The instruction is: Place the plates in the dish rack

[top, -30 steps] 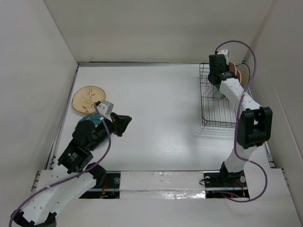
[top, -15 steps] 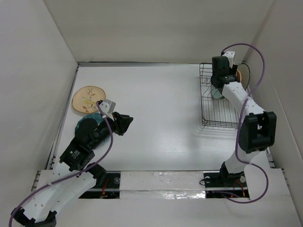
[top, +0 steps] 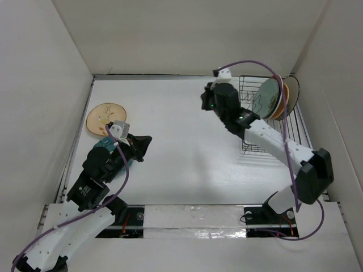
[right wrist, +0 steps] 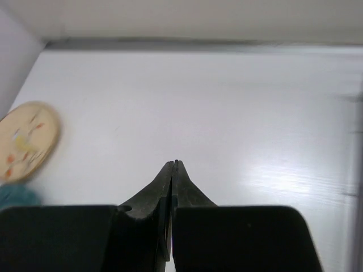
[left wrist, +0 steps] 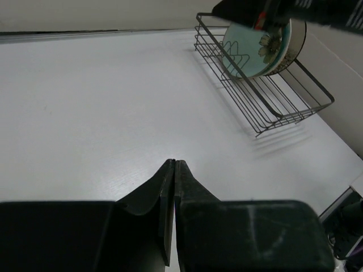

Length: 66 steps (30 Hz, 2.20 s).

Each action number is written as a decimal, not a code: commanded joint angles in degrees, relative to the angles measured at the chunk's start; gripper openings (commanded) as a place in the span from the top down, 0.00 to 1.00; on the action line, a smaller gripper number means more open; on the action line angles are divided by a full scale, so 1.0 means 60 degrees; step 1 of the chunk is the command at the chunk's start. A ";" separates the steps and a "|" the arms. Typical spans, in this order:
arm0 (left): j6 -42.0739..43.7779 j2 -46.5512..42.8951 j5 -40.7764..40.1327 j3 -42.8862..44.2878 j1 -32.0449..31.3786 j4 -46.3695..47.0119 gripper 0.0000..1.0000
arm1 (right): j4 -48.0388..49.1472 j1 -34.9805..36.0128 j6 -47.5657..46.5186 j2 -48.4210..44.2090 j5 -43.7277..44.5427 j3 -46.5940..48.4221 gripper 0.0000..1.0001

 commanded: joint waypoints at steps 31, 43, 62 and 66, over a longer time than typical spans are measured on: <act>0.0180 -0.0209 -0.1051 0.0223 0.0037 0.0671 0.76 | 0.5820 0.3740 0.7750 1.0542 -0.6596 0.4405 0.42; 0.0210 -0.0516 -0.1036 0.0194 0.0037 0.0700 0.76 | 0.5996 0.3740 0.7664 0.9519 -0.6185 0.2970 1.00; 0.0224 -0.1175 -0.0978 0.0180 0.0037 0.0744 0.74 | 0.5374 0.0433 0.4534 0.0865 -0.3991 -0.1949 1.00; 0.0210 -0.1322 -0.0744 0.0136 0.0037 0.0788 0.72 | 0.2813 -0.0858 0.2210 -0.1451 -0.1577 -0.1910 1.00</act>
